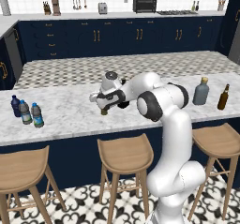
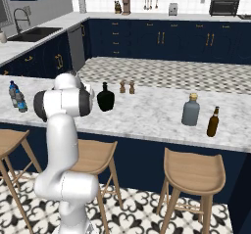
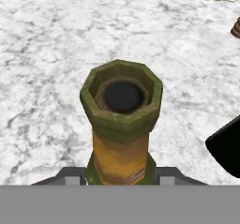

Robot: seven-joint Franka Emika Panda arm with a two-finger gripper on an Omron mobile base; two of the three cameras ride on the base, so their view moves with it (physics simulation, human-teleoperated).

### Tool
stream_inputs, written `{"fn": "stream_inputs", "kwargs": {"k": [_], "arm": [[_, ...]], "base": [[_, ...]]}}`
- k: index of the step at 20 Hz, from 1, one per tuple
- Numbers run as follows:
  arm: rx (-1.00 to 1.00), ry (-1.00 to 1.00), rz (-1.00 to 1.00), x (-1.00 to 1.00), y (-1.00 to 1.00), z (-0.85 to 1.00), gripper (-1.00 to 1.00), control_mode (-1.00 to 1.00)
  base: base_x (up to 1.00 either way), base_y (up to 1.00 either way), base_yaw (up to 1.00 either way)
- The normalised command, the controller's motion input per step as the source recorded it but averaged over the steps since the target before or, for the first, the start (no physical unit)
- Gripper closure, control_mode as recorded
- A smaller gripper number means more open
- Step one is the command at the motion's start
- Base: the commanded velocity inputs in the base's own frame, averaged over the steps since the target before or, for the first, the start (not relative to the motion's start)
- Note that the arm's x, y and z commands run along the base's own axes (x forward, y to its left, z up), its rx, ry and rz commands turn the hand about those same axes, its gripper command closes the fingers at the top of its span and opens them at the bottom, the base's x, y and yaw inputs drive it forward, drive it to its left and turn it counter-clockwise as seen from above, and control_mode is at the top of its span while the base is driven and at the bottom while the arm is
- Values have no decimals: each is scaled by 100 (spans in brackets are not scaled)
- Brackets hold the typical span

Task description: Move the plastic bottles in the middle to the plastics group, and the glass bottles in the middle to the glass group.

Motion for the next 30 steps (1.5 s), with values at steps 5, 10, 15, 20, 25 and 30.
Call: {"fn": "stream_inputs", "kwargs": {"k": [5,10,15,20,25,30], "arm": [[0,-3,0,-30,-2,23,100,-100],[1,-5,0,-76,-33,48,100,-100],[0,0,-2,-80,-66,14,100,-100],[0,0,-5,-29,-84,20,100,-100],[0,1,-5,-2,-99,38,100,-100],[0,0,-9,-2,-100,9,100,-100]], "base": [[0,0,0],[0,0,0],[0,0,0],[0,0,0],[0,0,0],[0,0,0]]}}
